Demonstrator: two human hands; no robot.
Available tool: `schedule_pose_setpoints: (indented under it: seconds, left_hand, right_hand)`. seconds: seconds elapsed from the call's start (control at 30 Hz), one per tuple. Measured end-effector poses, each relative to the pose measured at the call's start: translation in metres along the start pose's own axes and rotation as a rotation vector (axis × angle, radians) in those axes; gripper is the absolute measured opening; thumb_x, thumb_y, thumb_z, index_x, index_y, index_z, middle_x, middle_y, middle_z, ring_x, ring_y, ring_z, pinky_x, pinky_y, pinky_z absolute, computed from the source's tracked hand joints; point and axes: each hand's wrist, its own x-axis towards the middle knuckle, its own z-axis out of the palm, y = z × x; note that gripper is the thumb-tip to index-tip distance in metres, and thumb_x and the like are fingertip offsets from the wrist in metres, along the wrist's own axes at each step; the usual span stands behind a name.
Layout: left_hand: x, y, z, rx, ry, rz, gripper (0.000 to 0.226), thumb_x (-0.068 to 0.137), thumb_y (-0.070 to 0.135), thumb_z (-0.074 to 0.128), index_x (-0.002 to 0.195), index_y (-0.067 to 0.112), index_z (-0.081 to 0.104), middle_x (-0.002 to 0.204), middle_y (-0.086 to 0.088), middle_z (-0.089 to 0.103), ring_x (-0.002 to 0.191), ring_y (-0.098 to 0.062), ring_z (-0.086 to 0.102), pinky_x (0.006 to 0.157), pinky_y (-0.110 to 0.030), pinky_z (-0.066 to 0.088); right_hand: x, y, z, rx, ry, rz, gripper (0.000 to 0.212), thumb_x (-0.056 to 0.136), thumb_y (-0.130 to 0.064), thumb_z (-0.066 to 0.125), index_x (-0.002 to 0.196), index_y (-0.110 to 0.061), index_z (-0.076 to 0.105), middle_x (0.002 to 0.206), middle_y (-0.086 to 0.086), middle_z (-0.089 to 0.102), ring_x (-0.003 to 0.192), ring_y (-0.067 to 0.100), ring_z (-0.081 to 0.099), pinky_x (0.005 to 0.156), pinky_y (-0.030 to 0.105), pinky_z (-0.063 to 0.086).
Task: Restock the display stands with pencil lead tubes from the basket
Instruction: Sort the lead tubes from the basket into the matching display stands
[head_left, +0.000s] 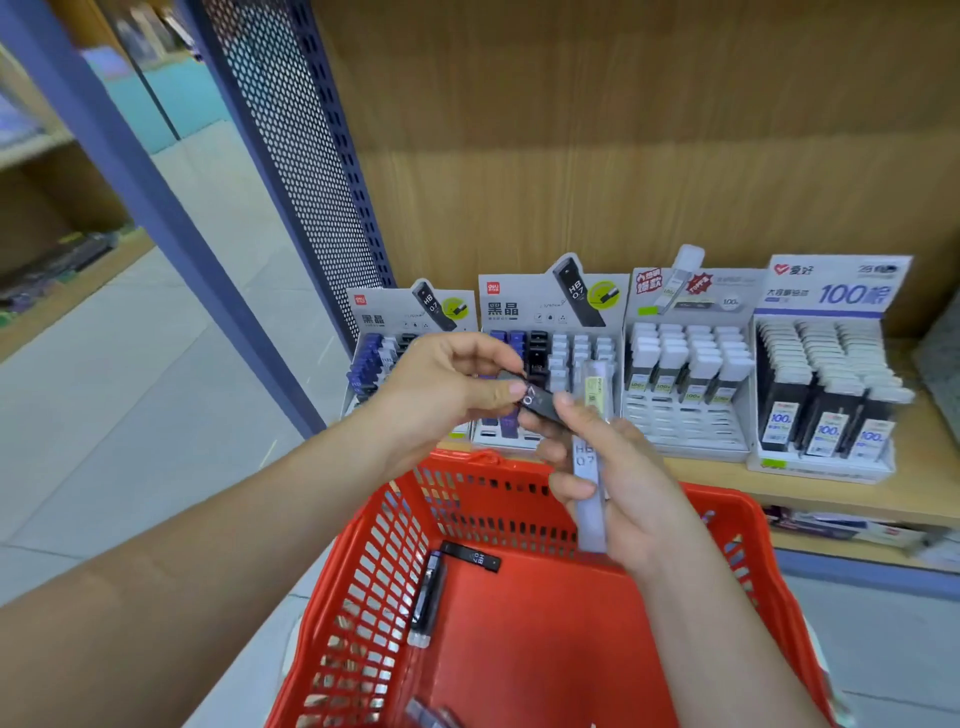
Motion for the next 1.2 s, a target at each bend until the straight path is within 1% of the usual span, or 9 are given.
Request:
schedule_pose_setpoints:
  seconds: [0.07,0.3,0.5,0.7,0.83,0.9,1.03,1.13,1.2]
  left_hand:
    - [-0.009,0.007,-0.002,-0.018,0.054,0.01,0.019,0.075,-0.01,0.07,0.076,0.009,0.067,0.072,-0.008,0.064,0.062,-0.017,0.063,0.062,-0.022,0.055]
    - [-0.034,0.018,-0.005,0.089,0.068,-0.027,0.013,0.078,0.001,0.074,0.08,0.009,0.064,0.068,-0.004,0.066,0.064,-0.015,0.066,0.064,-0.026,0.057]
    - [-0.04,0.009,-0.016,0.091,-0.014,-0.169,0.022,0.084,-0.003,0.067,0.097,0.011,0.056,0.071,-0.006,0.068,0.074,-0.027,0.072,0.065,-0.029,0.058]
    - [-0.028,-0.011,-0.034,0.368,0.159,-0.212,0.027,0.094,0.001,0.046,0.102,0.013,0.068,0.092,-0.011,0.067,0.073,-0.018,0.073,0.064,-0.021,0.057]
    - [-0.018,-0.02,-0.063,0.503,0.246,-0.242,0.025,0.089,0.002,0.055,0.094,0.018,0.074,0.081,-0.008,0.071,0.07,-0.015,0.071,0.075,-0.026,0.058]
    - [-0.012,-0.023,-0.081,0.646,0.292,-0.225,0.02,0.086,0.004,0.062,0.093,0.019,0.073,0.085,-0.001,0.072,0.072,-0.017,0.07,0.066,-0.016,0.054]
    - [0.007,-0.031,-0.115,0.843,0.425,-0.174,0.016,0.082,0.004,0.068,0.087,0.019,0.071,0.081,0.005,0.069,0.071,-0.026,0.069,0.06,-0.028,0.054]
    - [0.018,-0.038,-0.136,0.971,0.449,-0.138,0.015,0.084,0.005,0.065,0.088,0.018,0.072,0.074,0.006,0.066,0.065,-0.023,0.063,0.052,-0.013,0.044]
    - [0.026,-0.04,-0.147,1.035,0.445,-0.098,0.017,0.087,0.004,0.061,0.092,0.017,0.072,0.077,0.001,0.067,0.067,-0.02,0.061,0.057,-0.013,0.044]
  right_hand:
    - [-0.002,-0.012,0.007,-0.062,0.023,-0.042,0.063,0.068,-0.019,0.077,0.122,0.003,0.053,0.087,0.015,0.072,0.056,0.008,0.05,0.035,0.014,0.029]
    - [0.01,-0.034,0.035,-0.29,0.077,-0.112,0.015,0.085,-0.014,0.075,0.086,-0.014,0.06,0.07,0.0,0.056,0.056,0.009,0.046,0.037,0.017,0.03]
    - [0.019,-0.008,0.032,-0.235,0.043,-0.044,0.017,0.086,-0.009,0.072,0.088,-0.016,0.058,0.069,-0.001,0.057,0.053,0.008,0.045,0.037,0.016,0.03]
    - [0.03,0.026,0.012,0.357,0.133,0.186,0.014,0.093,0.001,0.048,0.103,-0.005,0.055,0.073,0.007,0.056,0.051,0.011,0.039,0.038,0.017,0.032]
    - [0.039,0.027,0.001,0.567,0.108,0.141,0.033,0.092,0.007,0.044,0.122,-0.004,0.053,0.103,0.017,0.068,0.067,0.017,0.058,0.068,0.026,0.045]
    - [0.044,0.03,0.005,0.549,0.058,0.131,0.034,0.091,0.0,0.052,0.124,-0.006,0.055,0.112,0.012,0.072,0.079,0.023,0.072,0.077,0.034,0.052]
    - [0.048,0.035,0.014,0.322,0.047,0.136,0.022,0.099,-0.018,0.051,0.116,-0.01,0.062,0.111,0.007,0.074,0.063,0.017,0.068,0.048,0.02,0.051]
    - [0.055,0.044,0.016,0.089,0.091,0.12,0.025,0.096,-0.023,0.057,0.109,-0.003,0.064,0.091,0.009,0.076,0.047,0.008,0.049,0.036,0.014,0.033]
    - [0.062,0.05,0.022,0.011,0.083,0.145,0.024,0.095,-0.017,0.059,0.109,0.001,0.064,0.083,0.011,0.072,0.048,0.009,0.047,0.037,0.015,0.033]
